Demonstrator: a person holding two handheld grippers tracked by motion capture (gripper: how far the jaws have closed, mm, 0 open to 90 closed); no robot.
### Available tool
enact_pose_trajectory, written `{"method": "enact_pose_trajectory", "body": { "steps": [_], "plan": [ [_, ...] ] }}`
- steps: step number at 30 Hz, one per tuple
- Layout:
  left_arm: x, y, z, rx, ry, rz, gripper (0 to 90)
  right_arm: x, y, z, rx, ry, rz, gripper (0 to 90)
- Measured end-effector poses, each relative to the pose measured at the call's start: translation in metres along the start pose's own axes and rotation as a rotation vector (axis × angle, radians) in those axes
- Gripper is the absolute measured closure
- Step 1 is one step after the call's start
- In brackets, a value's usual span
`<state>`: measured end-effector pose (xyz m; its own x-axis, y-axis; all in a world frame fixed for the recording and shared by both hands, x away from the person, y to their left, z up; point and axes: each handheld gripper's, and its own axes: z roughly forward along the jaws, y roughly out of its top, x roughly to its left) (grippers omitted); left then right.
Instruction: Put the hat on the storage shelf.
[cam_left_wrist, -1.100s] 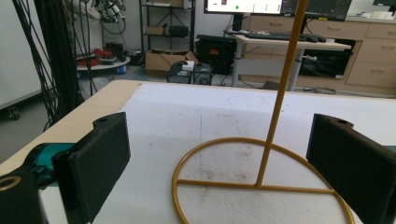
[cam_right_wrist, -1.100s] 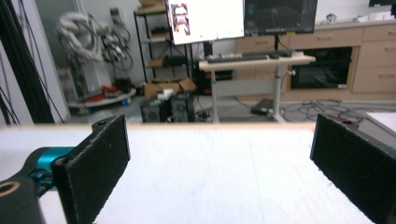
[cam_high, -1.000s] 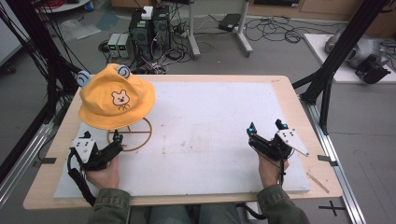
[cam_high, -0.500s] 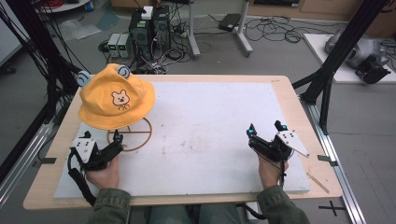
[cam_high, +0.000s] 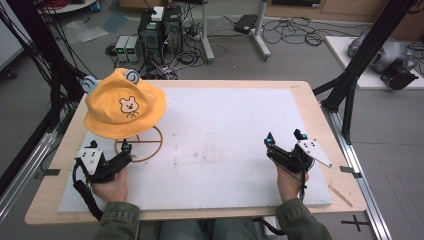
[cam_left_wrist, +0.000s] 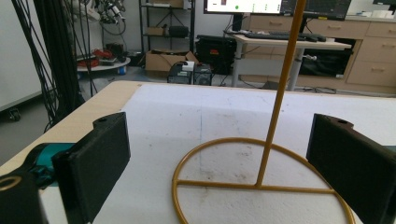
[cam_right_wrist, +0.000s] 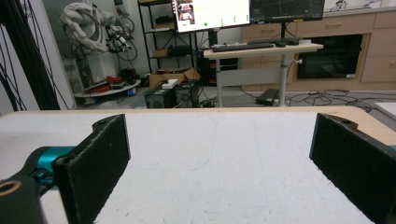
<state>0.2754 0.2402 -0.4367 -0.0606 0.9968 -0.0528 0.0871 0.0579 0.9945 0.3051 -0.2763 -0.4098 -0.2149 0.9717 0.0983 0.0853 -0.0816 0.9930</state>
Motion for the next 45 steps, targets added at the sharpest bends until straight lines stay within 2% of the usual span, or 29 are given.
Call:
{"method": "enact_pose_trajectory", "body": {
  "steps": [17, 45],
  "plan": [
    [-0.0009, 0.0002, -0.0002, -0.001, -0.005, 0.004, 6.6, -0.0003, -0.0004, 0.0006, 0.005, 0.008, 0.020, 4.7],
    [-0.0007, 0.0001, -0.0001, 0.001, -0.008, 0.000, 6.6, 0.0003, -0.0001, -0.0004, -0.005, 0.017, 0.012, 4.7]
  ]
}}
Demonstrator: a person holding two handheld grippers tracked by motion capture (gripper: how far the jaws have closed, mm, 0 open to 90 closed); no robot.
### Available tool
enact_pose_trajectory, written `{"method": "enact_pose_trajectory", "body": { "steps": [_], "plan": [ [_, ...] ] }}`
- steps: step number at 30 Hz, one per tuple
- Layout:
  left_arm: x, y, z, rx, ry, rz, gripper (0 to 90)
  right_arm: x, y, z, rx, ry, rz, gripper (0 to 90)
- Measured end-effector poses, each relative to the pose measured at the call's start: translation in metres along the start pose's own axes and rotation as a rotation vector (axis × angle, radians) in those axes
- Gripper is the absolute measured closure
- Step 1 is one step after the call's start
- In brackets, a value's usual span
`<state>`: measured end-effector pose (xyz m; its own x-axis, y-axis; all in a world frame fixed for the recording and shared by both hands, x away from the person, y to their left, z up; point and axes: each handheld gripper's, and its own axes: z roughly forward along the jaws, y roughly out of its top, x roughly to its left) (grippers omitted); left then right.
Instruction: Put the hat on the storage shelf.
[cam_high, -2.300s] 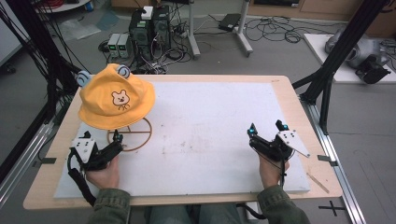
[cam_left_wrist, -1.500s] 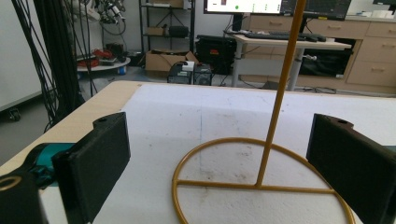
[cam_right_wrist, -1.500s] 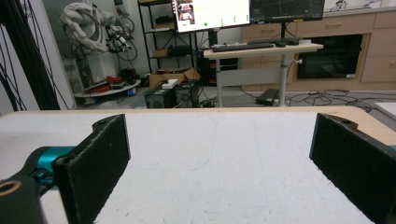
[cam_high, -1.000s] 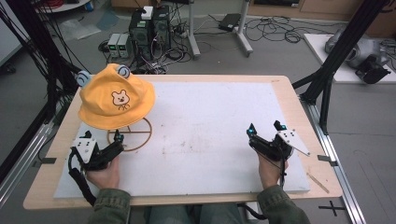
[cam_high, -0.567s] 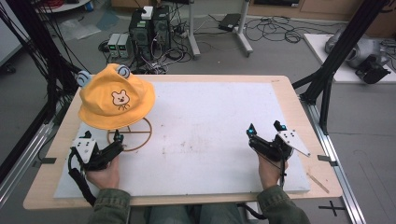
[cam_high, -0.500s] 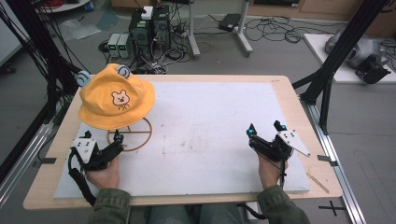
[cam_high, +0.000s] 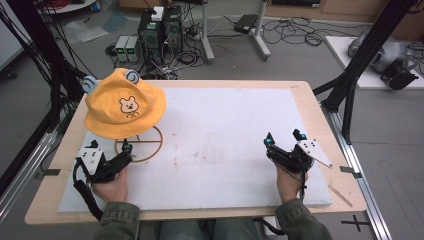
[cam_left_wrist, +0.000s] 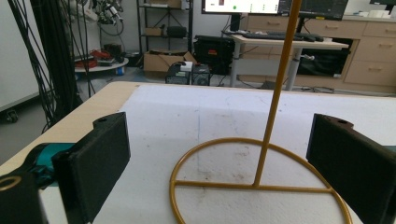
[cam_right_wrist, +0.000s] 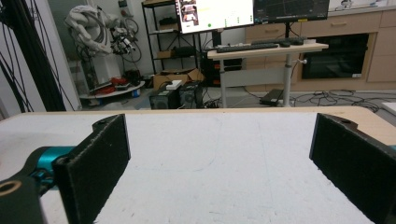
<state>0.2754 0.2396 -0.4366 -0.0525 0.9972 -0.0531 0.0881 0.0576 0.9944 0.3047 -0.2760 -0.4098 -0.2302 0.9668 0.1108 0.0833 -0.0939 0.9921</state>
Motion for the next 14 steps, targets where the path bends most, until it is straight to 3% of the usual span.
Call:
{"method": "enact_pose_trajectory", "body": {
  "steps": [14],
  "plan": [
    [-0.0003, 0.0000, 0.0001, -0.001, 0.000, 0.003, 6.6, 0.0011, -0.0008, 0.0011, 0.011, 0.009, 0.002, 4.7]
  ]
}}
